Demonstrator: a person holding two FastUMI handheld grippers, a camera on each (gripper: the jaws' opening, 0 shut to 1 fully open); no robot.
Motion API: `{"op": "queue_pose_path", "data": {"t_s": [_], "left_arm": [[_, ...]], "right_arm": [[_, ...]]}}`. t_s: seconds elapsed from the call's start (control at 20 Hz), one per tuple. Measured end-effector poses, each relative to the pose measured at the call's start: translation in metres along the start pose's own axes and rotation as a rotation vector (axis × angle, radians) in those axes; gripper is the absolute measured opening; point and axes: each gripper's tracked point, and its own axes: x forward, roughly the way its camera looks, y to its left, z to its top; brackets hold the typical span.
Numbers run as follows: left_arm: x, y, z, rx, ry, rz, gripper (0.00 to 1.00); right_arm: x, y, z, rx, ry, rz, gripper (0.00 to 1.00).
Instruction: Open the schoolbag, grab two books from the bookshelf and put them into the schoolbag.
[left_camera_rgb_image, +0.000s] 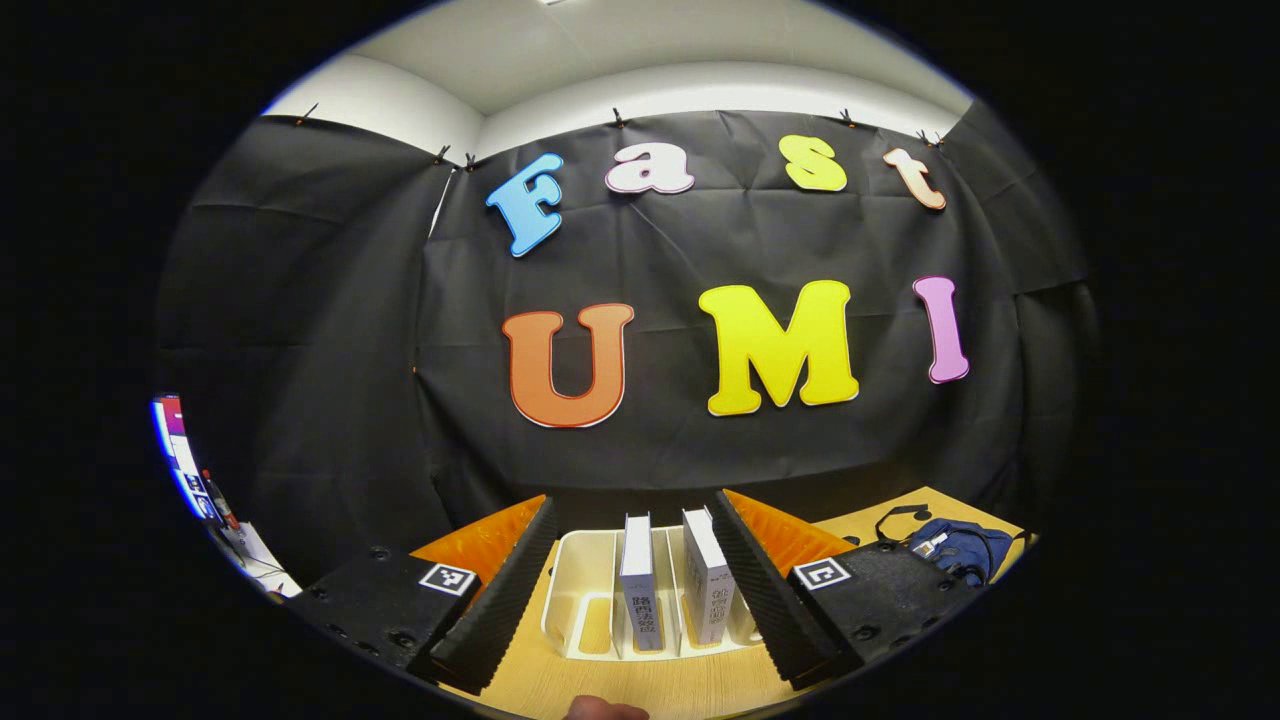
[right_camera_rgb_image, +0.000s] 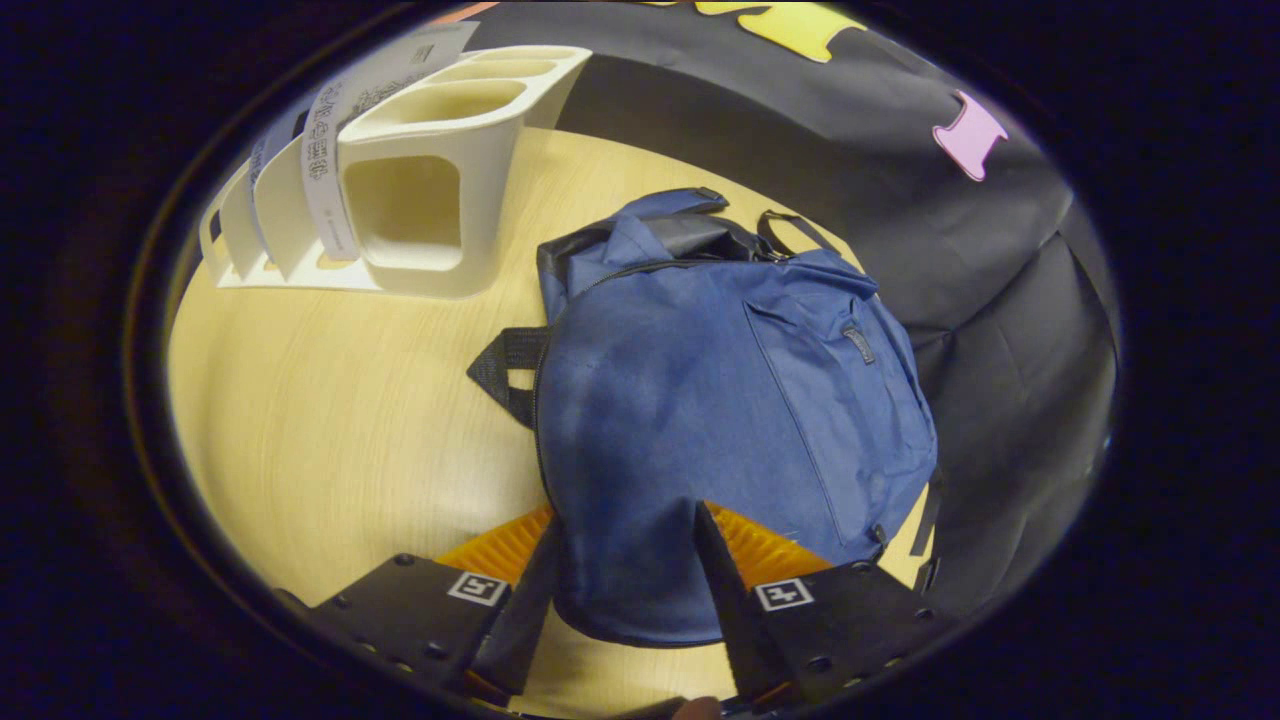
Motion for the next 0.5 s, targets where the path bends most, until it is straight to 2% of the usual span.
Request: {"op": "queue_pose_path", "data": {"t_s": [0.05,0.1,0.15,0.3,0.35,0.4,0.5], "left_arm": [[0.000,-0.001,0.000,0.000,-0.001,-0.002,0.99],[0.002,-0.001,0.001,0.001,-0.001,-0.002,0.99],[0.003,-0.002,0.001,0.001,-0.003,-0.002,0.99],[0.004,-0.003,0.001,-0.004,-0.002,-0.004,0.99],[0.005,-0.003,0.001,-0.008,-0.001,-0.002,0.99],[0.005,-0.004,0.000,-0.011,-0.001,-0.002,0.99],[0.005,-0.006,-0.001,-0.019,0.000,-0.001,0.99]], "right_arm": [[-0.001,0.000,0.002,0.013,0.002,0.010,0.77],[-0.004,-0.001,0.004,0.027,-0.003,0.012,0.65],[-0.005,-0.002,0.005,0.033,-0.003,0.014,0.58],[-0.013,-0.002,0.008,0.044,-0.004,0.042,0.06],[-0.018,-0.005,0.012,0.042,-0.005,0.054,0.06],[-0.017,-0.006,0.011,0.043,-0.009,0.074,0.00],[-0.029,-0.013,0.020,0.042,-0.037,0.107,0.00]]}}
